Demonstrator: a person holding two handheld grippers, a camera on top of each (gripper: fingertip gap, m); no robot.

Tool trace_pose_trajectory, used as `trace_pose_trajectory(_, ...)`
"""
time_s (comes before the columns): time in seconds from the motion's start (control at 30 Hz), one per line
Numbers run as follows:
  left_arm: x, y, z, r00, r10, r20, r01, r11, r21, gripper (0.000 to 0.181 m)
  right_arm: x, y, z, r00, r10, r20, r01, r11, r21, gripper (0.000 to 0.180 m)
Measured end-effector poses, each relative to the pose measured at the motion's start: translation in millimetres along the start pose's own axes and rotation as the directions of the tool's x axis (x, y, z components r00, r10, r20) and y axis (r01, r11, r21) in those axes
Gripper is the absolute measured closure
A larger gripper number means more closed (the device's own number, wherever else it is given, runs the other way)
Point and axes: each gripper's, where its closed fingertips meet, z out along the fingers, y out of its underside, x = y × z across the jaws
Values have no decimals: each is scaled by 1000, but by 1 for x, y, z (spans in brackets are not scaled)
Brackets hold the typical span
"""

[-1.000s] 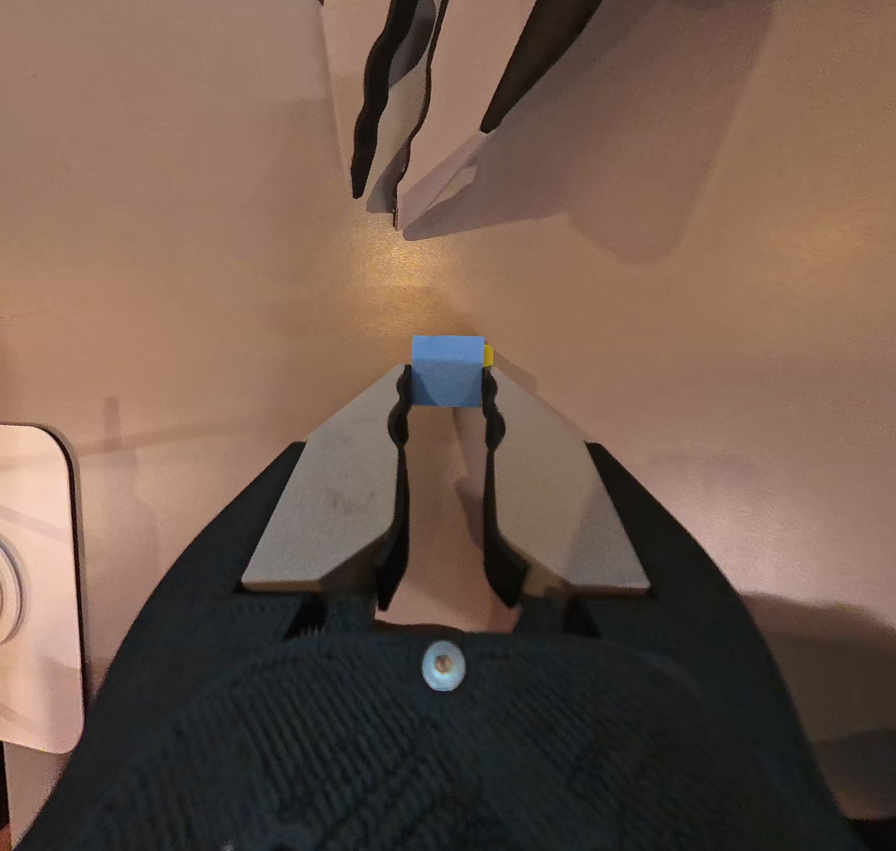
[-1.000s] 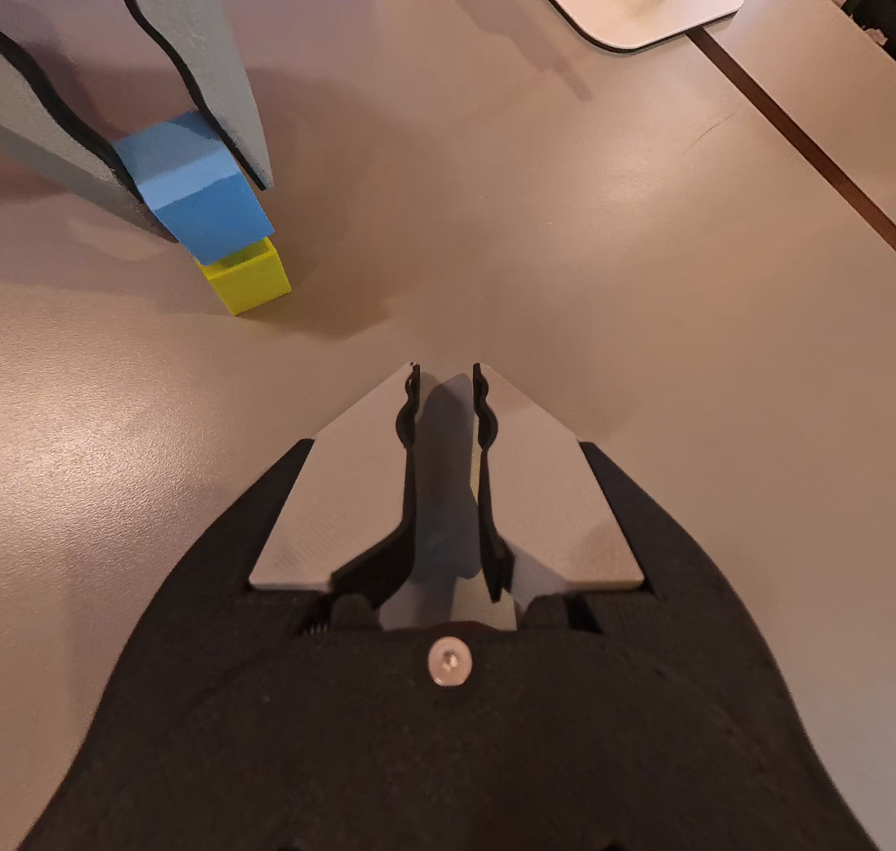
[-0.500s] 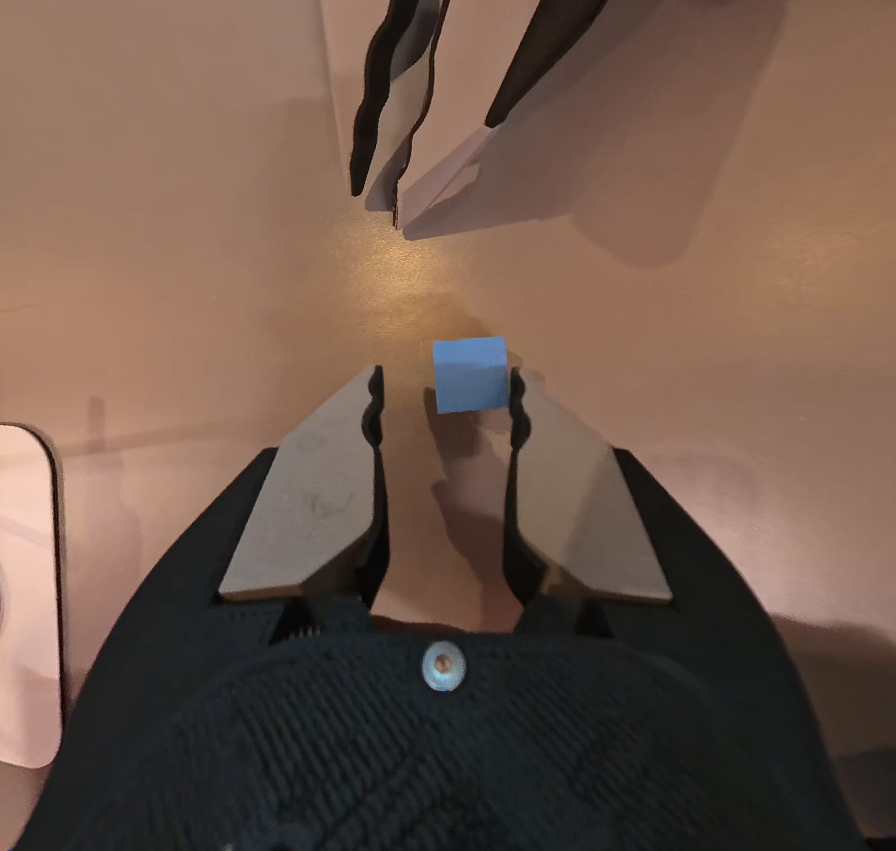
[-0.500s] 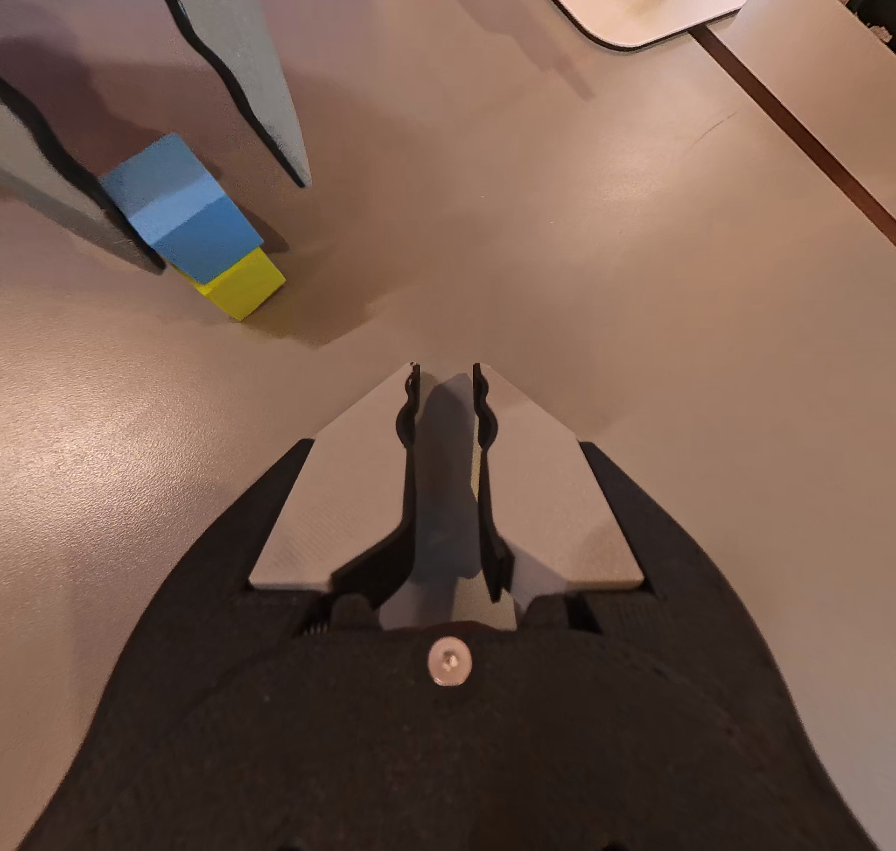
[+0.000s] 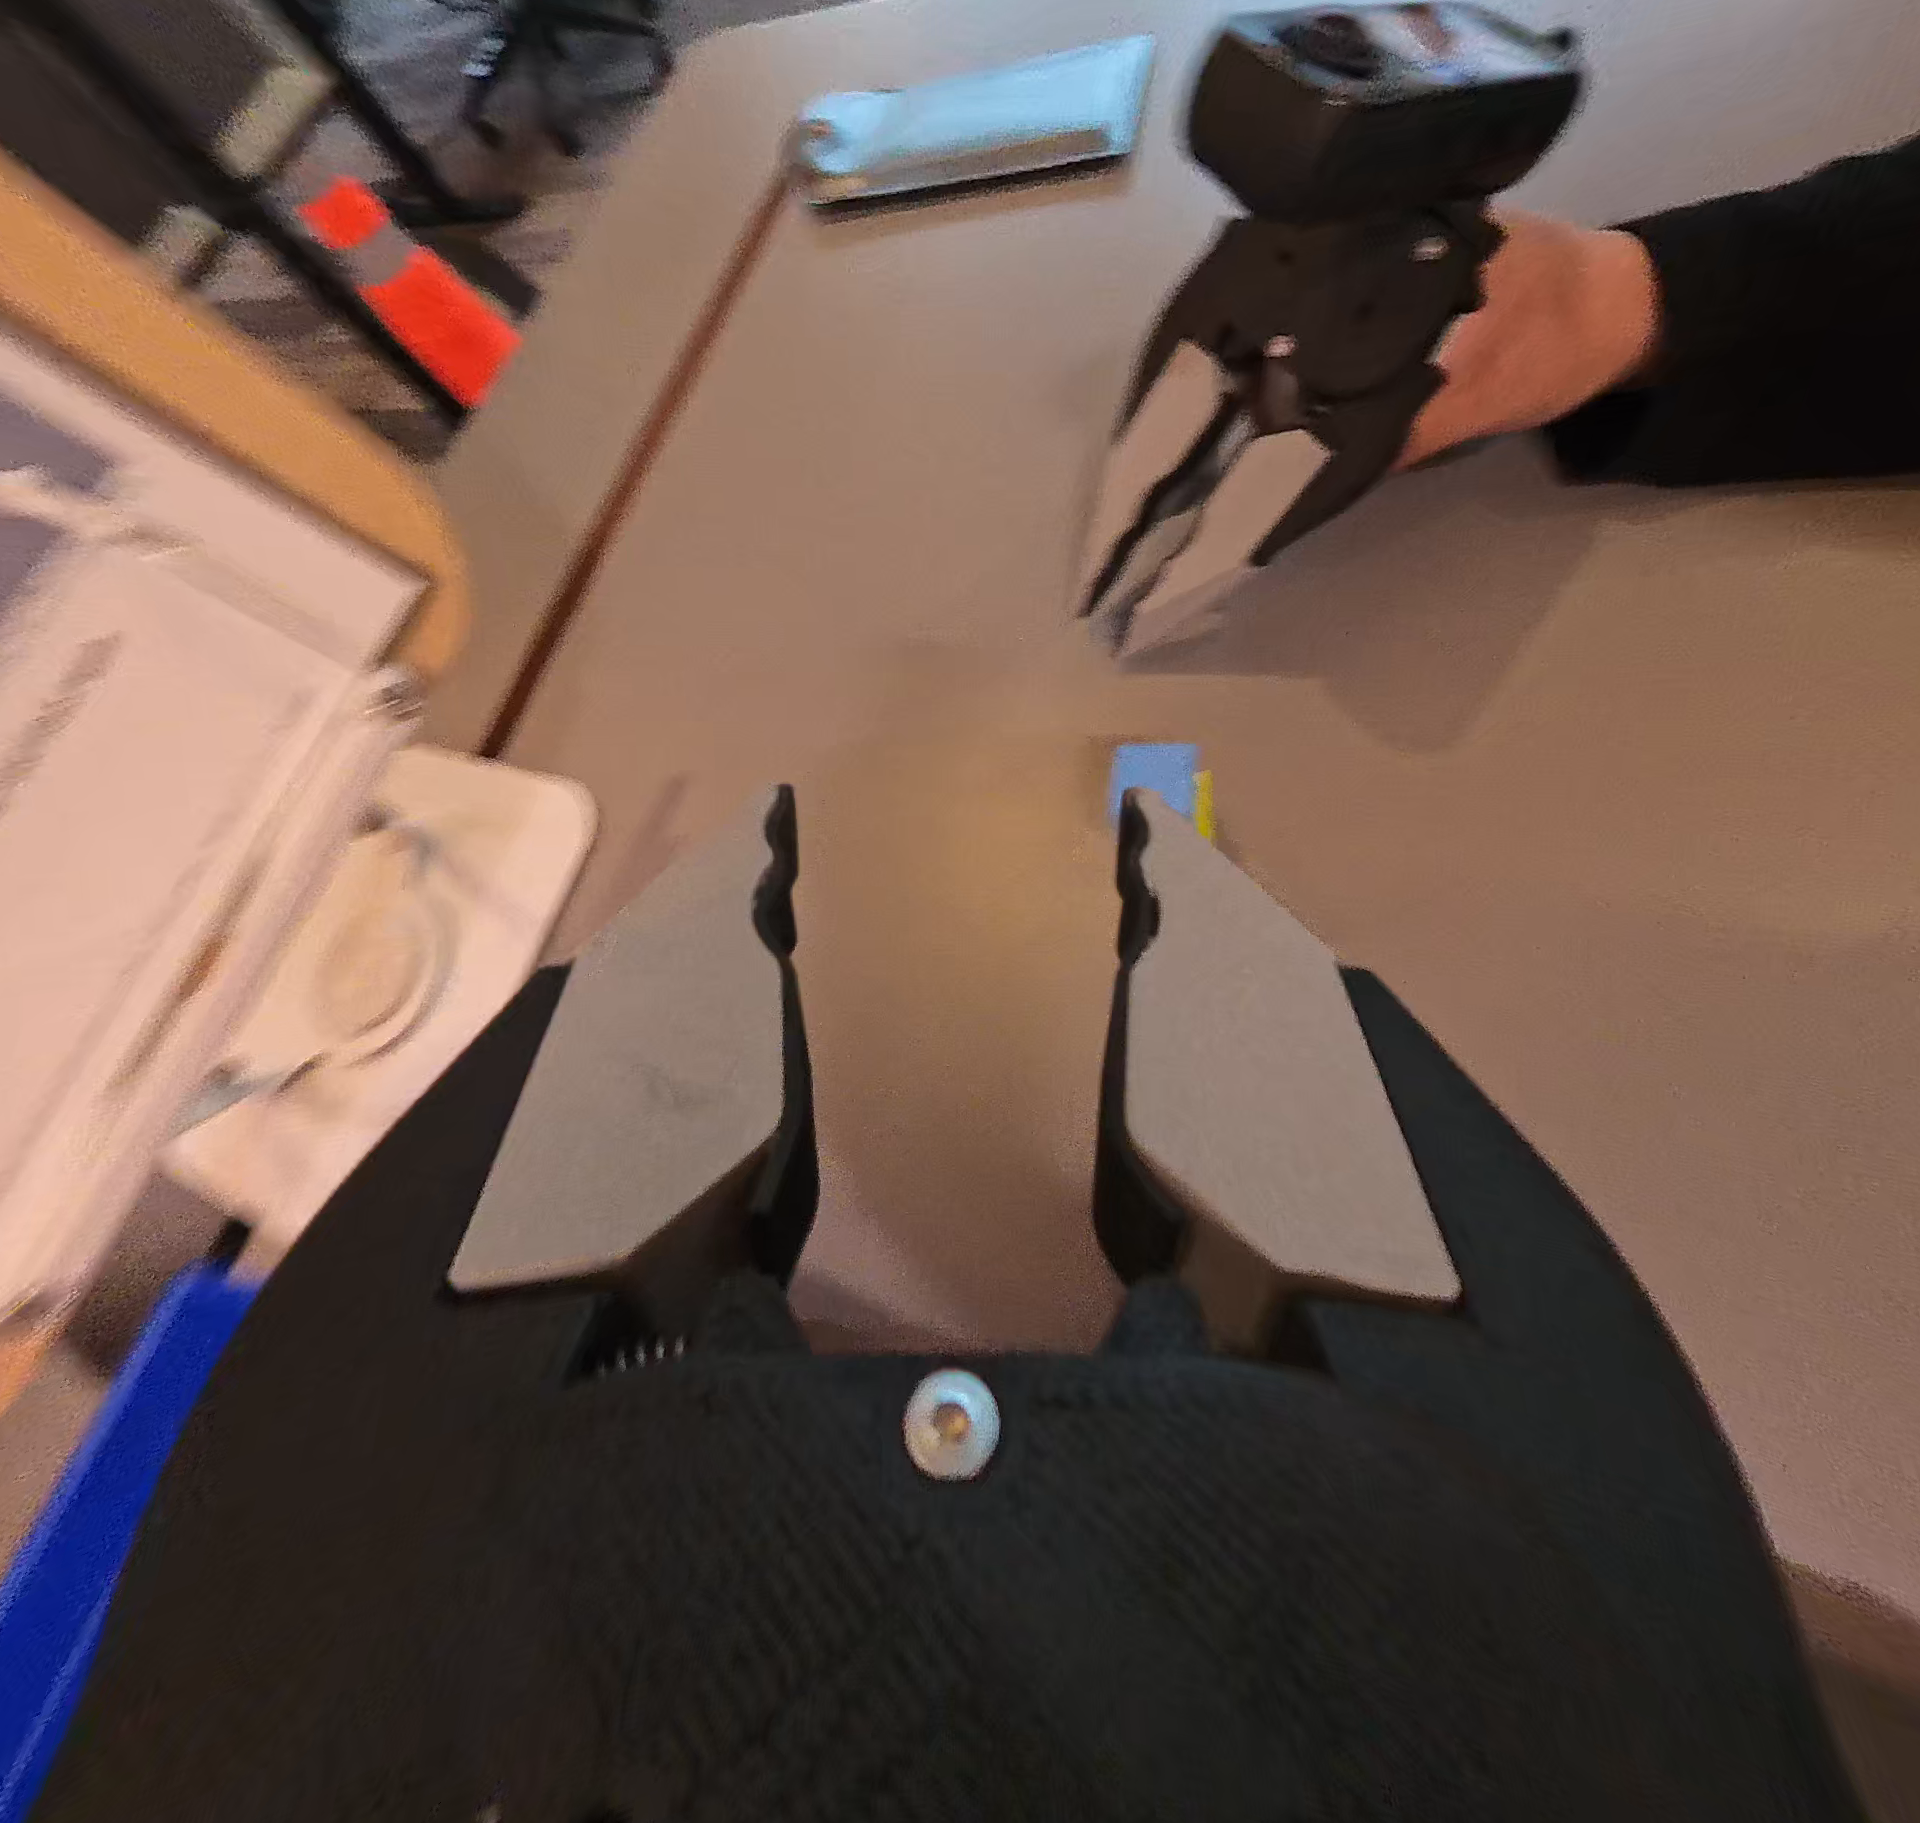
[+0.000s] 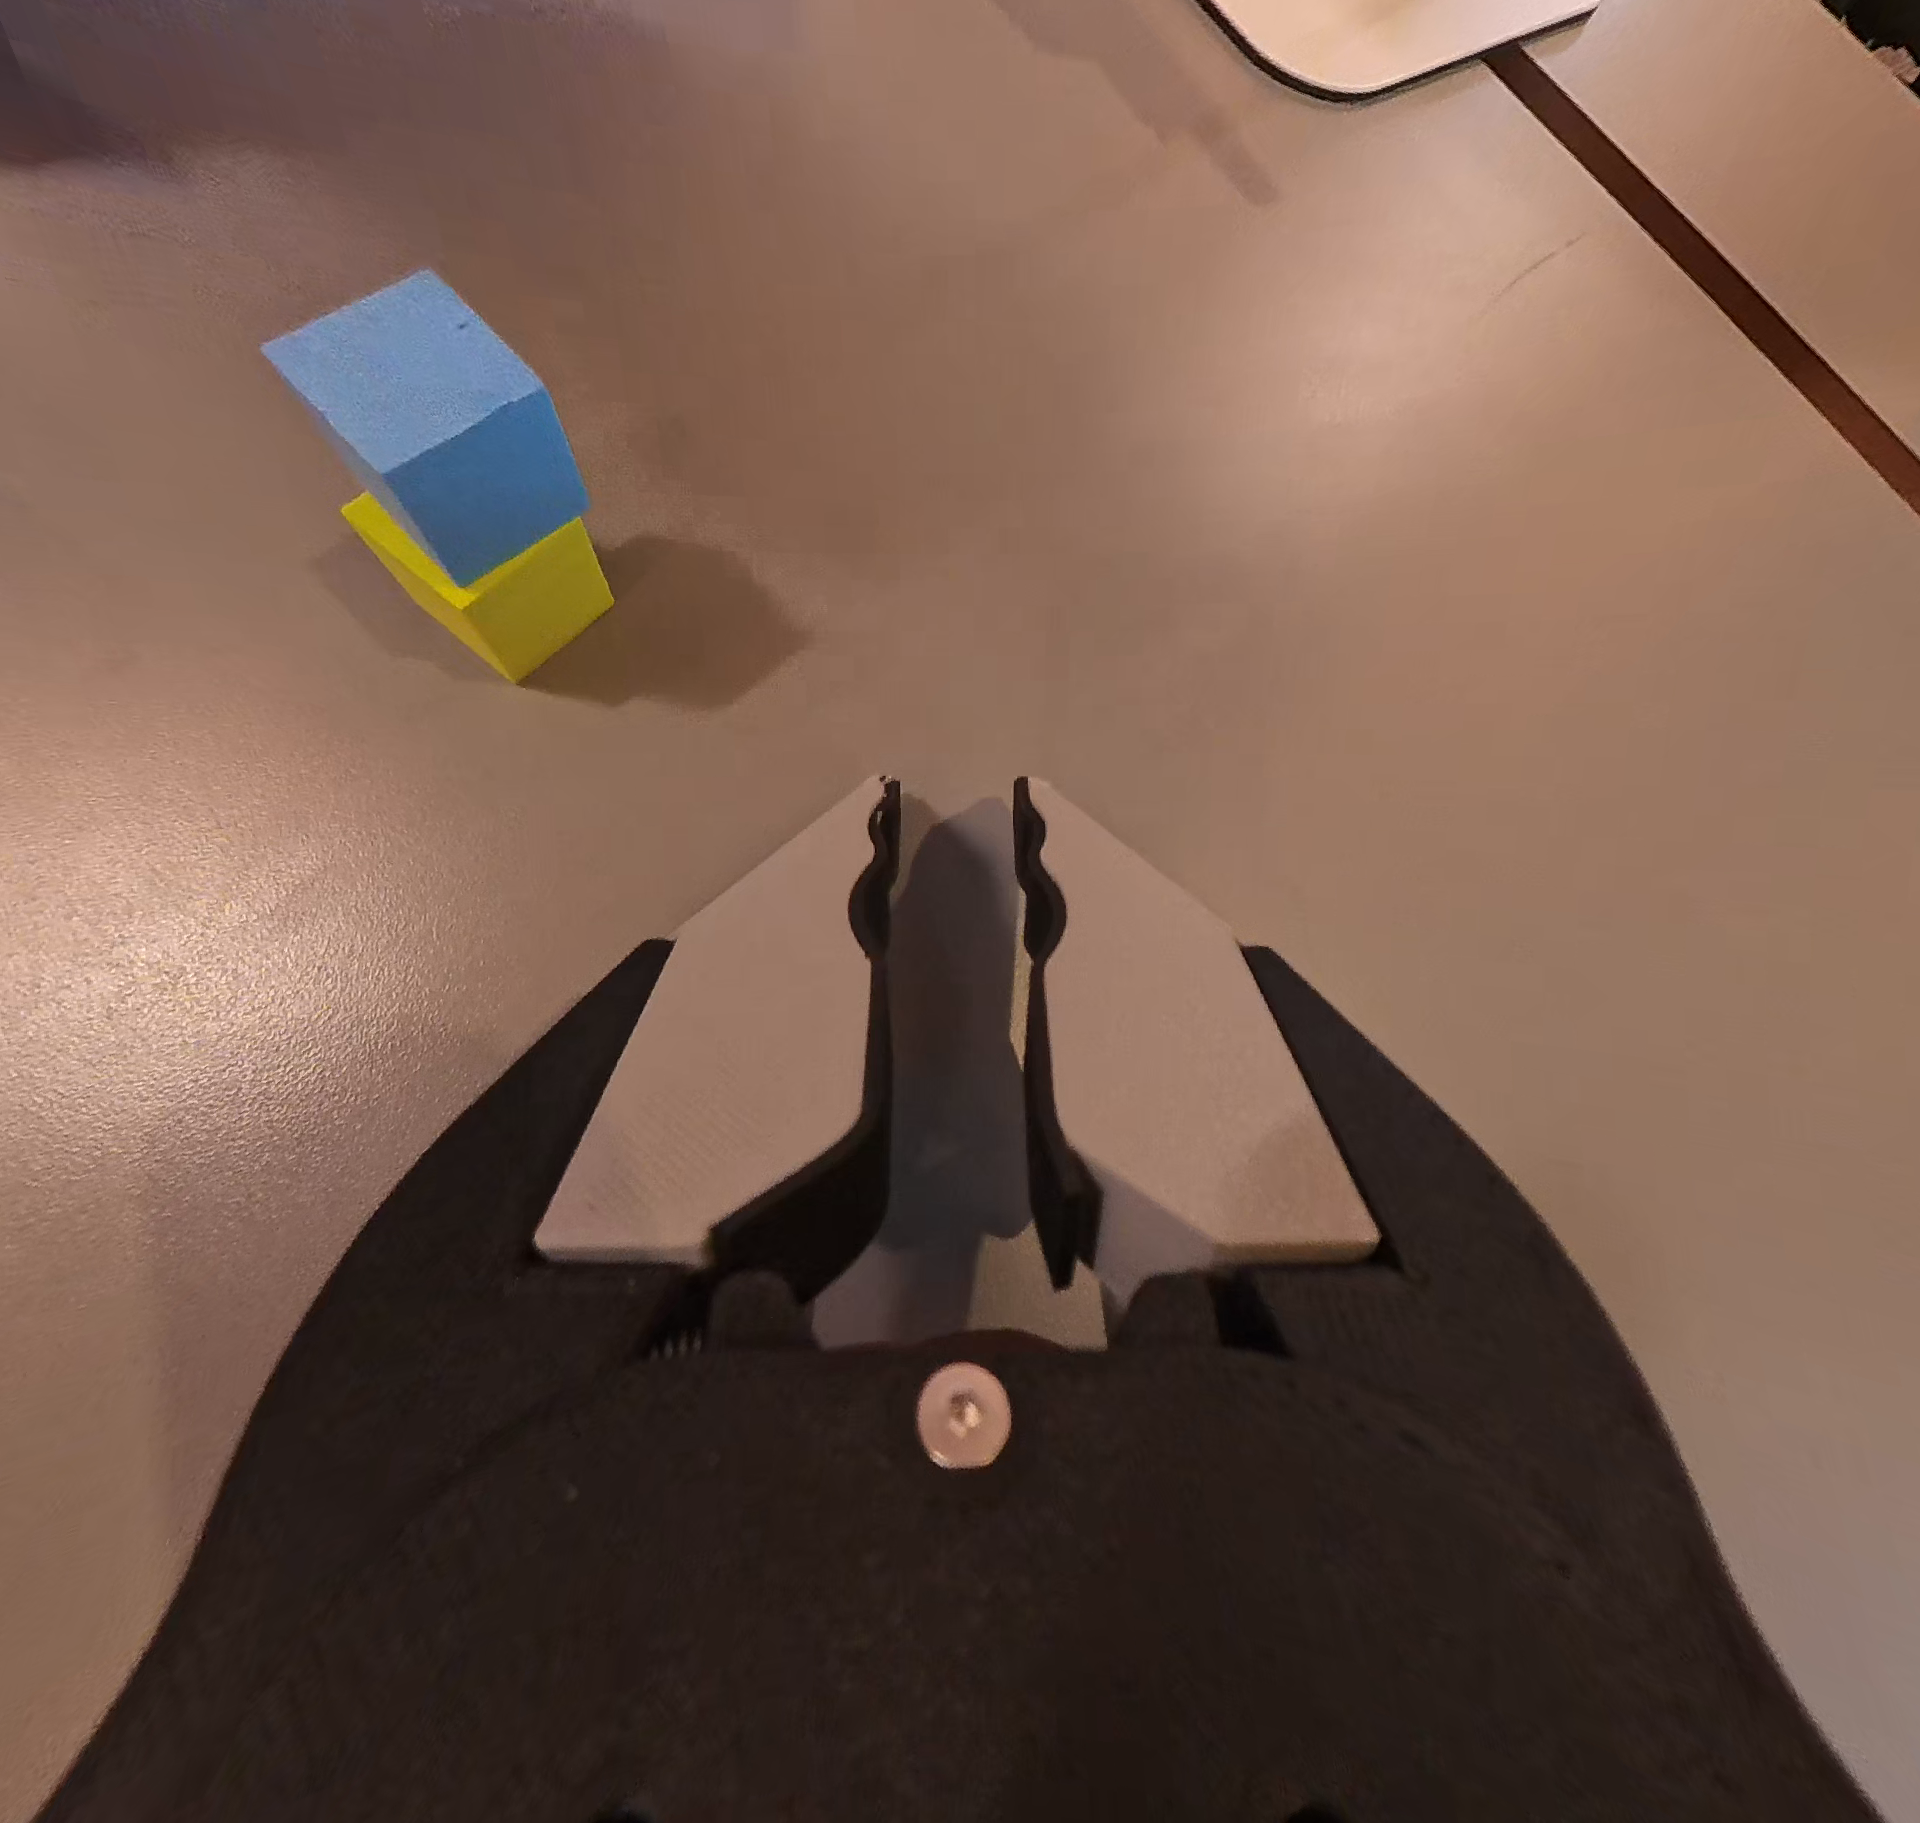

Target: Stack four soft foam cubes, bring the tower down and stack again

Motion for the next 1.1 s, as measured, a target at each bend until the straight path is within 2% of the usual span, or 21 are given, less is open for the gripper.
trace_pose_trajectory(0.13, -68, 34, -58, 980, -61, 188, 73, 996, -53, 121, 0, 1, 1, 1000, -2, 1, 2, 1000, -6, 161)
trace_pose_trajectory(0.27, -135, 93, -85, 901, -260, 346, 302, 951, -72, 121, -1, 1, 1, 1000, -4, 1, 4, 1000, -12, 161)
trace_pose_trajectory(0.37, -168, 155, -81, 788, -417, 454, 517, 847, -120, 121, 0, 2, 2, 1000, 1, 2, -1, 1000, -14, 161)
trace_pose_trajectory(0.47, -184, 217, -73, 661, -508, 552, 689, 702, -180, 124, 1, 2, 2, 1000, 12, 4, -12, 1000, -14, 160)
trace_pose_trajectory(0.53, -186, 239, -65, 595, -577, 559, 761, 628, -163, 125, 1, 2, 1, 1000, 16, 3, -16, 1000, -11, 160)
trace_pose_trajectory(0.6, -189, 252, -61, 552, -603, 576, 796, 587, -149, 128, 1, 2, 1, 1000, 17, 4, -17, 1000, -12, 160)
trace_pose_trajectory(0.73, -183, 278, -60, 546, -567, 617, 810, 545, -217, 129, 1, 2, 2, 1000, 19, 10, -19, 1000, -15, 160)
trace_pose_trajectory(0.93, -168, 288, -53, 570, -562, 600, 804, 534, -263, 134, 0, 2, 2, 1000, 9, 6, -8, 1000, -14, 161)
trace_pose_trajectory(1.0, -161, 288, -46, 601, -559, 571, 784, 549, -288, 151, 1, 2, 1, 1000, 6, 1, -6, 1000, -14, 161)
trace_pose_trajectory(1.1, -164, 278, -50, 643, -506, 575, 739, 606, -293, 153, 0, 2, 1, 1000, 5, -4, -5, 1000, -15, 161)
